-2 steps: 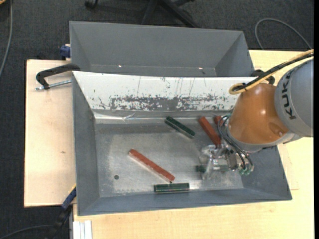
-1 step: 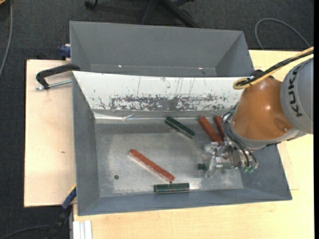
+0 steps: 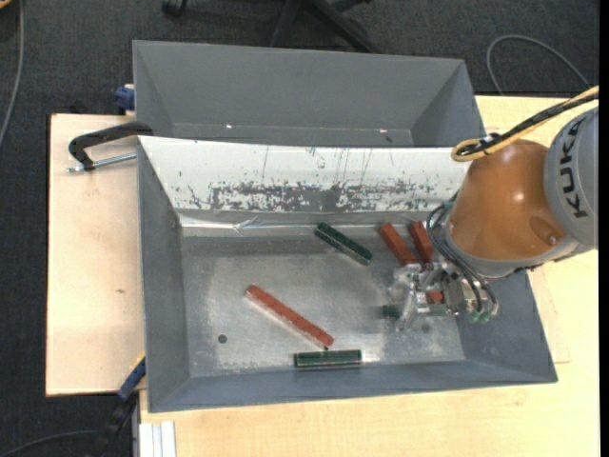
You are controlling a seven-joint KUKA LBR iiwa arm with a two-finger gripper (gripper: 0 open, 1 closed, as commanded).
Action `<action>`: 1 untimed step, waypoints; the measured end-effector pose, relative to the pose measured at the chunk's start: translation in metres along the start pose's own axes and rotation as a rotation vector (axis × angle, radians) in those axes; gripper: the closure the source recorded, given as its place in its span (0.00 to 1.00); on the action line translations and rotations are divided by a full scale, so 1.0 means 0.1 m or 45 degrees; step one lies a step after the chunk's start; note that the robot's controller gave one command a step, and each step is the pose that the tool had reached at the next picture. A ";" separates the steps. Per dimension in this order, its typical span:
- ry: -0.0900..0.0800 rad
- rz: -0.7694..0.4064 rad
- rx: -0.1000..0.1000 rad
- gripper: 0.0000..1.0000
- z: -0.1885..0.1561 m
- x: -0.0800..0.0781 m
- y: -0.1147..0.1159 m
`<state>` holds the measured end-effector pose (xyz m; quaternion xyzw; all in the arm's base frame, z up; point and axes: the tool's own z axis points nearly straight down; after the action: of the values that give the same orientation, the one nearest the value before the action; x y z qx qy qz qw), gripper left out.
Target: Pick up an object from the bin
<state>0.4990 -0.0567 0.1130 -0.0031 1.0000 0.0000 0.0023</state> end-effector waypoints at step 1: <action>-0.005 0.000 0.001 1.00 -0.11 -0.01 0.00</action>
Offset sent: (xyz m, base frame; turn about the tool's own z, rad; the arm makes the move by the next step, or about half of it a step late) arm 0.0001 0.0000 0.0770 0.0000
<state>0.4997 -0.0566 0.1242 -0.0031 1.0000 -0.0002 0.0042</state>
